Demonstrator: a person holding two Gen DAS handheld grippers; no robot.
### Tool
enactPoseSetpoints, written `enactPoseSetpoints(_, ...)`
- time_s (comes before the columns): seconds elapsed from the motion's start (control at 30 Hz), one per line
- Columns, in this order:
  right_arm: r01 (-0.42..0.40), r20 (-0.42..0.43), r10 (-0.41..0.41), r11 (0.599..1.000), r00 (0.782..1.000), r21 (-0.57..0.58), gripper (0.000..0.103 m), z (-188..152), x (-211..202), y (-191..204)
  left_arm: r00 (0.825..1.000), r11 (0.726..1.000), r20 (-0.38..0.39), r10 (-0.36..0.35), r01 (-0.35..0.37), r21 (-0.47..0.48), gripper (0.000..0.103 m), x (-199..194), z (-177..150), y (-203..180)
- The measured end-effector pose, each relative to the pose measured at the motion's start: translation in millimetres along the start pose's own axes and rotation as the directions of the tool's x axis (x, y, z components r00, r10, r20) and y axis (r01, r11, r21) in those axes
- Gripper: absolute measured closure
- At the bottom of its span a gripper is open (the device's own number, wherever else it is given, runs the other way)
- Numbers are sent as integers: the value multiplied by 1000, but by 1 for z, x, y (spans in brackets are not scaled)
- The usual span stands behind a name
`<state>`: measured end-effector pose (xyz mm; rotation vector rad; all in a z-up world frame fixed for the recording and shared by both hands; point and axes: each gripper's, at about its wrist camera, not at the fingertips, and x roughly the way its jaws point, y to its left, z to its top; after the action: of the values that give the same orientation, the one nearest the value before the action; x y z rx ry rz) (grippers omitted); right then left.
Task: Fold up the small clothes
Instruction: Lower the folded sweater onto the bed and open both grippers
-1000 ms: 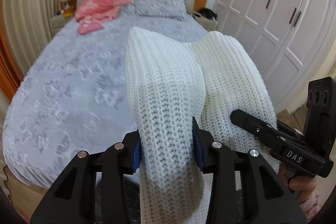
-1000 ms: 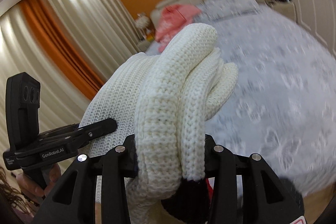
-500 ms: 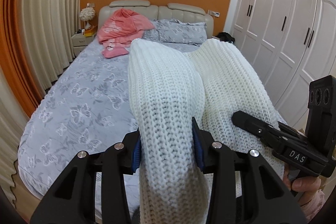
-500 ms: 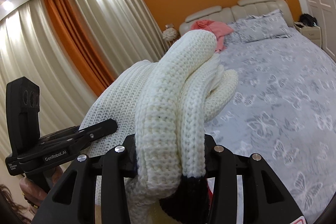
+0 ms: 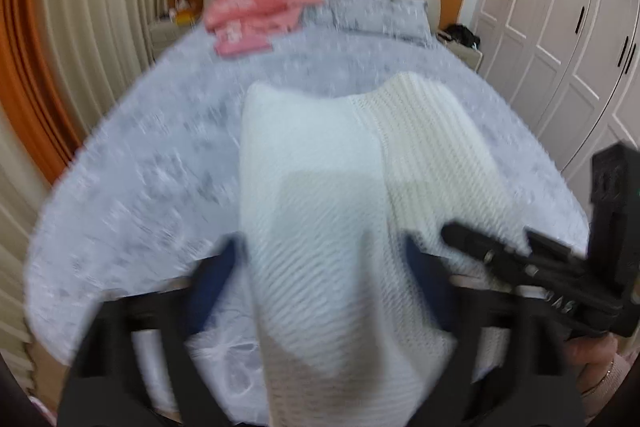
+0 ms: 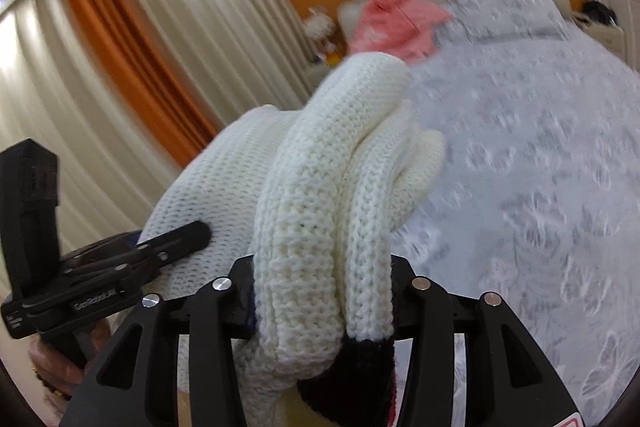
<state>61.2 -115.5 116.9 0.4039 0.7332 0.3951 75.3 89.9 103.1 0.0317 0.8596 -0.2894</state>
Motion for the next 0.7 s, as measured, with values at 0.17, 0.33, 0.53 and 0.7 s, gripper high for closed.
enactPoseSetpoints(0.17,195,-262,-173,979,949,60,72,-99,113,-96,937,978,-350,-1,-72,-195,53,126,-83,51)
enactPoseSetpoints(0.33,224,-348,-178,970,920,95,95,-130,84,-111,968,970,-249,39,-96,-222,42,86,-91,50)
enactPoseSetpoints(0.53,136,-333,-126,991,935,7,95,-105,86,-70,939,978,-321,120,-168,-125,41,123,-91,21)
enactPoseSetpoints(0.7,256,-517,-247,965,819,-56,103,-134,159,-97,897,975,-402,182,-217,-43,41,150,-109,14)
